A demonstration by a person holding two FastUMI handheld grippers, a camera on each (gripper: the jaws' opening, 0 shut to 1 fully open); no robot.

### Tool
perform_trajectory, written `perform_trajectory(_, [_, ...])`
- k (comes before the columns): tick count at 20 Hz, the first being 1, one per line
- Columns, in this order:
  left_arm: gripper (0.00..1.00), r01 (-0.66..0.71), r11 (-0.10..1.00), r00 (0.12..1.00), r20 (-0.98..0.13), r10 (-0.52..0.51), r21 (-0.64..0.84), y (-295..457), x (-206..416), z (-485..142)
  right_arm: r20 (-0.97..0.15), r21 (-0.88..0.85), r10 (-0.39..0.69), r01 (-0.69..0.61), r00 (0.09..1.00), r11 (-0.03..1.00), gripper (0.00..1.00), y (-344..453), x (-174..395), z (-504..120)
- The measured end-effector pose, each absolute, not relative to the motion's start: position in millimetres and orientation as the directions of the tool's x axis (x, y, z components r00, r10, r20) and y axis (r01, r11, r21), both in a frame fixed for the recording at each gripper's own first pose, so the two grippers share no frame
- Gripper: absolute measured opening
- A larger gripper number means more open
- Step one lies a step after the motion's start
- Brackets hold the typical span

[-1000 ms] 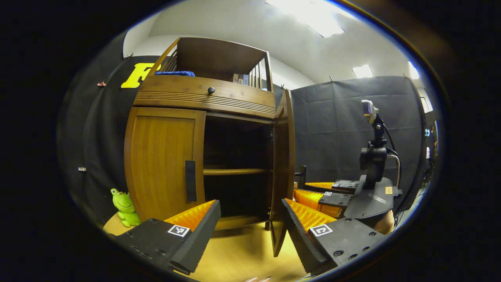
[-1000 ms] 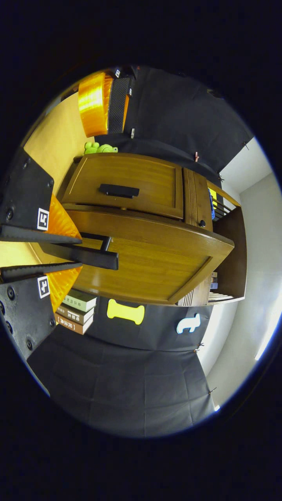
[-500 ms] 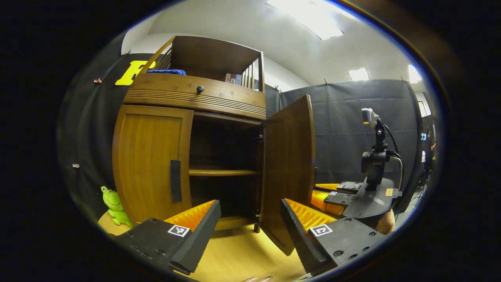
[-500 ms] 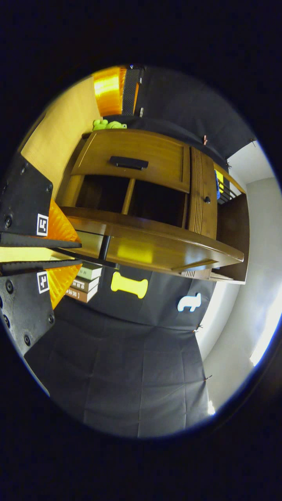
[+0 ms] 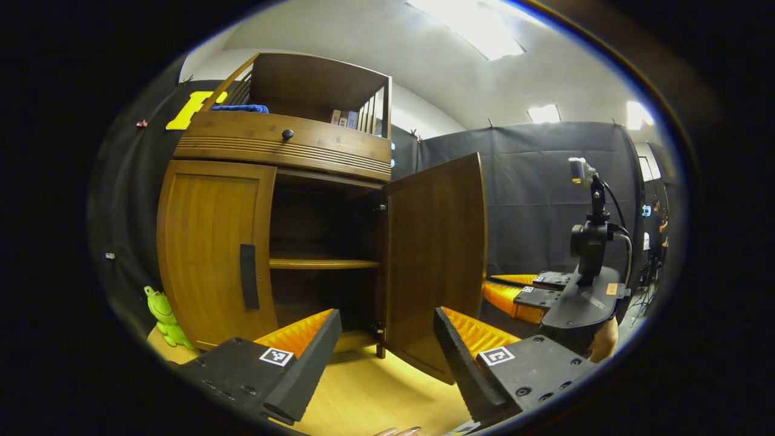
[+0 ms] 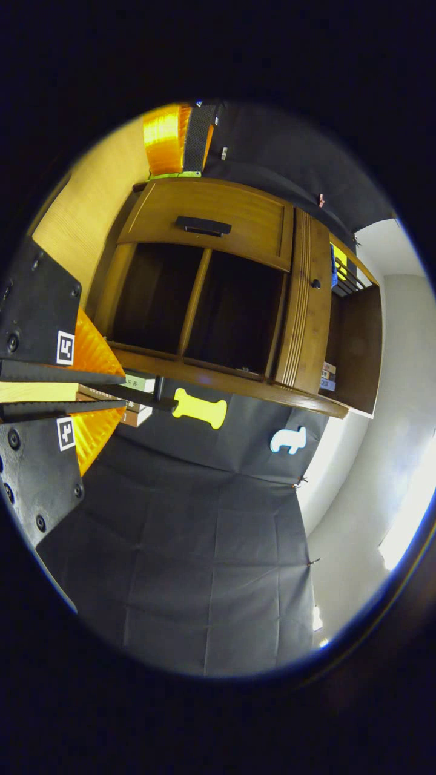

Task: Open the right door of the double-door shoe cabinet with the right hand, and open the left door with the left hand.

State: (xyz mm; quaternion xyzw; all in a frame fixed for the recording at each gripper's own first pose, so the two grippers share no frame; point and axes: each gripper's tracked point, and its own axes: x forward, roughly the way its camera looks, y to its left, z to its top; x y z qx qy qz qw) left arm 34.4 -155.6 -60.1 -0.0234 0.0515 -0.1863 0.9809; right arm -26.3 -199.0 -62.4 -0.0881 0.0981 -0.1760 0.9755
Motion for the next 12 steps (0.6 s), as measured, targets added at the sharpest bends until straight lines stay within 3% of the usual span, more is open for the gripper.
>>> perform_trajectory(3, [0.94,0.360,0.932,0.929,-0.071,-0.363,-0.053,-153,31,-53,-0.156,-0.136,-0.313,0.293,0.937,0.946,0.15,-184,-35,-47])
perform_trajectory(8, [0.96,0.311,0.950,0.946,-0.080,-0.313,-0.042,-132,38,-56,-0.113,-0.135,-0.248,0.232,0.962,0.963,0.22,-153,-37,-32])
perform_trajectory(12, [0.94,0.228,0.973,0.970,-0.078,-0.230,-0.039,-102,65,-57,-0.103,-0.152,-0.196,0.179,0.975,0.972,0.95,-136,-24,-34])
